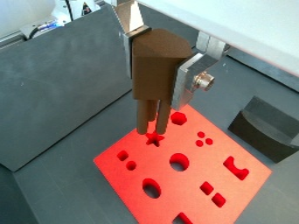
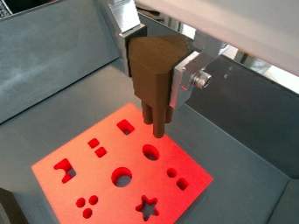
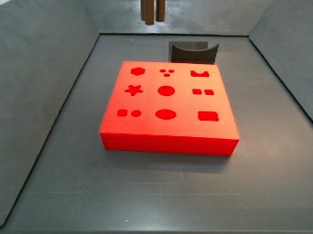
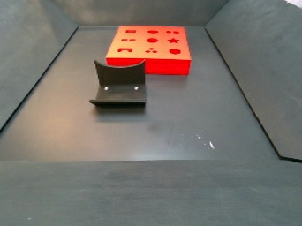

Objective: Insert the 3 prong object.

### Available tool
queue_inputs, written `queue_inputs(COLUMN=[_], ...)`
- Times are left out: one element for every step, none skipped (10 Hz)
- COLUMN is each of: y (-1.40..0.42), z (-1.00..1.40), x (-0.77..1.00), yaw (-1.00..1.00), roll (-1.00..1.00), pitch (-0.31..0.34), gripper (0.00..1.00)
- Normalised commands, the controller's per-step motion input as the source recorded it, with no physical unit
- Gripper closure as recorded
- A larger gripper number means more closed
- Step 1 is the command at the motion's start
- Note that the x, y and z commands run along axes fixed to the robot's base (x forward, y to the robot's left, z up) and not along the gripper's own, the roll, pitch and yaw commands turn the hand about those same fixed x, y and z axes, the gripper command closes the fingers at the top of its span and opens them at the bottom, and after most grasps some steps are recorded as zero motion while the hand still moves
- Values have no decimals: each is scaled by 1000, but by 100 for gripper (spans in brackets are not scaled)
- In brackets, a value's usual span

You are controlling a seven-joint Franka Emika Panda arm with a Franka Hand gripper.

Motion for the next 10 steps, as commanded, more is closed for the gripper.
queue_inputs(y=[0, 20, 289, 377, 371, 317, 220, 197, 209, 357], z=[0, -111, -77, -120, -94, -171, -60, -40, -23, -191], x=[0, 43, 343, 389, 403, 389, 334, 309, 340, 269], yaw=[0, 91, 320, 371, 343, 323, 311, 277, 217, 140], roll=[0, 9, 80, 157, 239, 320, 444, 497, 500, 486], pitch=[-26, -130, -84, 0, 0, 0, 0, 0, 0, 0], gripper=[100, 100, 100, 100, 100, 100, 100, 100, 100, 100])
